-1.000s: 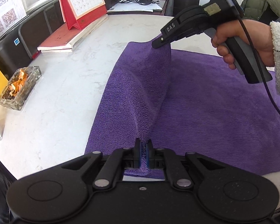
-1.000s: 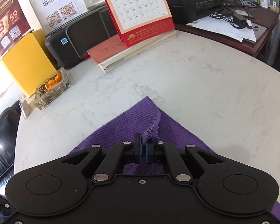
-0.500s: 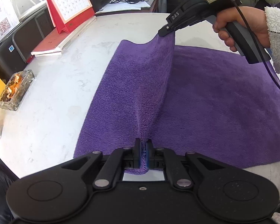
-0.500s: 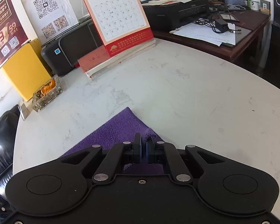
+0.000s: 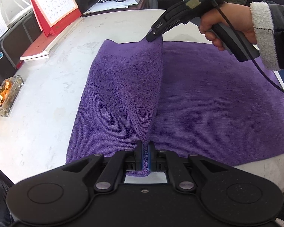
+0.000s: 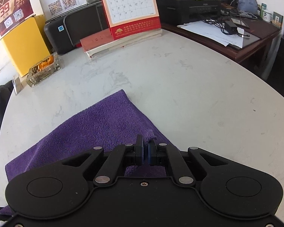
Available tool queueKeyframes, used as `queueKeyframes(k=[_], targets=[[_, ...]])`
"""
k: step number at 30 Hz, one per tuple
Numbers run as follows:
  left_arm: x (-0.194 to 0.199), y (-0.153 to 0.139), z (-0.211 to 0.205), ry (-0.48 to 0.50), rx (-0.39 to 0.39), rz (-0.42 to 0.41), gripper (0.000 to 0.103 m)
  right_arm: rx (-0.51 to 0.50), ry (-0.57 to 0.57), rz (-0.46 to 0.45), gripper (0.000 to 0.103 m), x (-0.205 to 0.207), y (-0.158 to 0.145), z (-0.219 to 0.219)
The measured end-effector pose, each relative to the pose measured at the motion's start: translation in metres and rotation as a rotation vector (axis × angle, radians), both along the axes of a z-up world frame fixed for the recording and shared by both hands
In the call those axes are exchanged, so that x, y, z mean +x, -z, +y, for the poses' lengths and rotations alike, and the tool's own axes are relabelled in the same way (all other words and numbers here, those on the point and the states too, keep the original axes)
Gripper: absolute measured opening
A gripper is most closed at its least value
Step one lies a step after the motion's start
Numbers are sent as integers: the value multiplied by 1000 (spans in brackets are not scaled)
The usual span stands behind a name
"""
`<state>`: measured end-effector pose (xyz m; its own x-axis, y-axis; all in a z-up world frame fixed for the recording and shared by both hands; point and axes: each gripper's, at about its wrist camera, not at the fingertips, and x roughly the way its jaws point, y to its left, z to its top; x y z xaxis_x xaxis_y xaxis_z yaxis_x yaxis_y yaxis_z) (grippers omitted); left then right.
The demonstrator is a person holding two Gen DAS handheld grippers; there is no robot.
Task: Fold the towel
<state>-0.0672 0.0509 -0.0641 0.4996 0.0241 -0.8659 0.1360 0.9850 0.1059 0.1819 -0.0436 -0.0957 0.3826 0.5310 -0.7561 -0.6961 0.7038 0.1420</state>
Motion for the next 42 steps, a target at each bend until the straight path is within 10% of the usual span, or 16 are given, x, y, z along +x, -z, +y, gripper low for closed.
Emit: queueKeyframes(k=[30, 42], targets=[[3, 1, -22, 83, 8, 2, 4, -45, -30, -103, 4, -30, -14, -38], [27, -43, -30, 188, -60, -112, 4, 19, 20, -160, 4, -22, -60, -66]])
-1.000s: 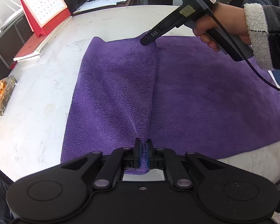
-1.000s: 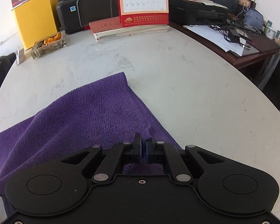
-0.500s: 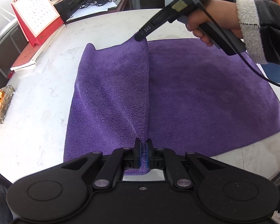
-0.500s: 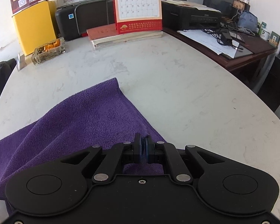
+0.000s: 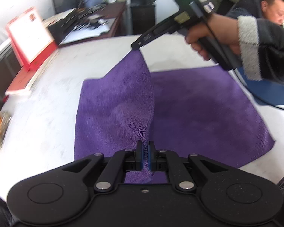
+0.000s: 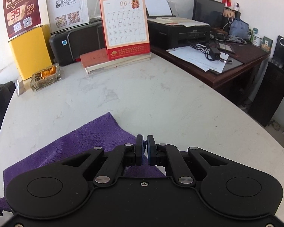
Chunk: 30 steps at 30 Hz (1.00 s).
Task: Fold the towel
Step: 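Bring the open right gripper down toward the towel beside the left gripper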
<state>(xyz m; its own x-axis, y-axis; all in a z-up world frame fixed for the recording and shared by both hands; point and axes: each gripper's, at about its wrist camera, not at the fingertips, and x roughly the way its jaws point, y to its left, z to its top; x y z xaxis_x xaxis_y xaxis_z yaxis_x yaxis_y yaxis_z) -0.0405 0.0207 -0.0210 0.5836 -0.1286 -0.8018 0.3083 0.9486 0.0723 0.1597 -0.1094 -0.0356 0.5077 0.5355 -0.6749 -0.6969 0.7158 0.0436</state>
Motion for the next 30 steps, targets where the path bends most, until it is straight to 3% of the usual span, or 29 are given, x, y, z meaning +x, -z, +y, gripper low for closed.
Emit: queueKeyframes(k=[8, 11, 18, 20, 21, 24, 25, 27, 30], targets=[[13, 7, -38, 130, -28, 15, 4, -22, 79, -12, 4, -8, -6, -46], [14, 15, -46, 135, -33, 29, 4, 8, 119, 47, 4, -8, -4, -67], [15, 13, -40, 82, -36, 23, 4, 185, 159, 375, 14, -25, 32, -96], [17, 10, -36, 72, -32, 18, 4, 270, 176, 517, 20, -32, 50, -100], [18, 9, -34, 69, -30, 15, 4, 323, 181, 620, 26, -36, 61, -100], [16, 4, -29, 69, -31, 9, 4, 463, 226, 814, 42, -42, 83, -100], [14, 3, -28, 72, -31, 8, 4, 526, 242, 894, 42, -44, 92, -100], [11, 1, -27, 78, -31, 9, 4, 628, 270, 979, 44, -45, 103, -97], [9, 1, -26, 96, -34, 11, 4, 694, 278, 1059, 48, -40, 113, -84]])
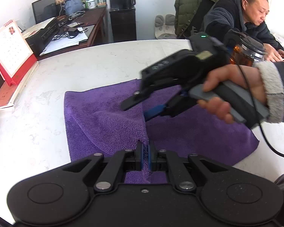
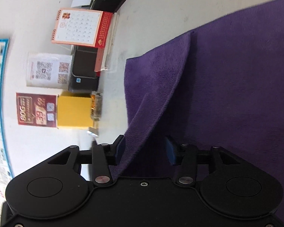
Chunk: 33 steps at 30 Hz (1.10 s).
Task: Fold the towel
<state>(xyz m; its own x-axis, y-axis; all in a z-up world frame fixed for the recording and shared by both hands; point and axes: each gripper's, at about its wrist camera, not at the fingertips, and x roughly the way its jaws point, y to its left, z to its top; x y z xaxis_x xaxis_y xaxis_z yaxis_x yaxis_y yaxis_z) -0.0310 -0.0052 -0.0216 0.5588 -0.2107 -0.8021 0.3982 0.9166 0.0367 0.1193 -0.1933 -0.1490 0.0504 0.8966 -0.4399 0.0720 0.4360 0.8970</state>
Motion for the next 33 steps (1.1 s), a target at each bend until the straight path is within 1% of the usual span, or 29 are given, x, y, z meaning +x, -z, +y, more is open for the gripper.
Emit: queueKeyframes(k=[1, 2, 3, 4, 6, 9, 11, 13, 16, 18, 20, 26, 33], targets=[[0, 0, 0, 6, -2, 1, 4, -24, -20, -11, 48, 3, 0, 7], [-1, 1, 1, 12, -4, 4, 4, -72, -50, -55, 47, 7, -1, 15], [-2, 2, 1, 19, -6, 9, 4, -121, -80, -100, 42, 10, -3, 23], [-3, 3, 2, 25, -8, 14, 4, -155, -92, -135, 25, 12, -5, 28], [-4, 6, 4, 32, -13, 26, 5, -218, -123, -226, 7, 17, -13, 36], [-4, 11, 6, 37, -27, 46, 5, -391, -226, -458, 5, 23, -36, 56], [-3, 15, 8, 37, -38, 59, 5, -560, -370, -693, 5, 17, -53, 78], [0, 20, 9, 34, -48, 77, 5, -667, -489, -865, 3, 6, -62, 97], [2, 24, 8, 33, -49, 81, 5, -744, -567, -1003, 3, -6, -67, 110], [1, 23, 7, 31, -54, 78, 5, -779, -602, -1075, 3, -12, -70, 117], [0, 21, 6, 26, -57, 68, 5, -785, -603, -1105, 3, -14, -75, 118], [-12, 7, -3, 25, -51, 23, 5, -792, -605, -1139, 3, -15, -81, 117], [-22, -10, -25, 70, -43, -28, 5, -797, -566, -1174, 3, -22, -98, 94]])
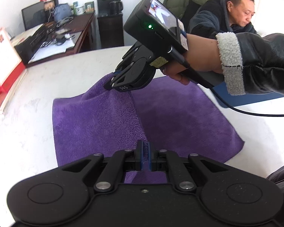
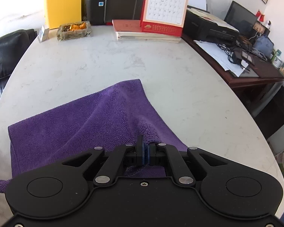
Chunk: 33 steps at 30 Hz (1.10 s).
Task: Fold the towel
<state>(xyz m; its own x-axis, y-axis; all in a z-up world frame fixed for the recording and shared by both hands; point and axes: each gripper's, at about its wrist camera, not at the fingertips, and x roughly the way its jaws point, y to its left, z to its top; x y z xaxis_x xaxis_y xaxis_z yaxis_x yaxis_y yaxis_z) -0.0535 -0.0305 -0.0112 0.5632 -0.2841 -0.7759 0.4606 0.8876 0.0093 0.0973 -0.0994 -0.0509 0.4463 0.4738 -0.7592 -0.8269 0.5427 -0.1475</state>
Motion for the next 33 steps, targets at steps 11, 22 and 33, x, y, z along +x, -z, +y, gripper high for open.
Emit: queueKeyframes(k=[11, 22, 33], targets=[[-10, -15, -60, 183, -20, -39, 5, 6, 87, -37, 3, -16, -23, -80], [10, 23, -123, 372, -95, 124, 5, -49, 198, -1, 3, -25, -8, -159], [25, 85, -163, 470, -75, 251, 5, -71, 254, 56, 3, -33, 38, -186]])
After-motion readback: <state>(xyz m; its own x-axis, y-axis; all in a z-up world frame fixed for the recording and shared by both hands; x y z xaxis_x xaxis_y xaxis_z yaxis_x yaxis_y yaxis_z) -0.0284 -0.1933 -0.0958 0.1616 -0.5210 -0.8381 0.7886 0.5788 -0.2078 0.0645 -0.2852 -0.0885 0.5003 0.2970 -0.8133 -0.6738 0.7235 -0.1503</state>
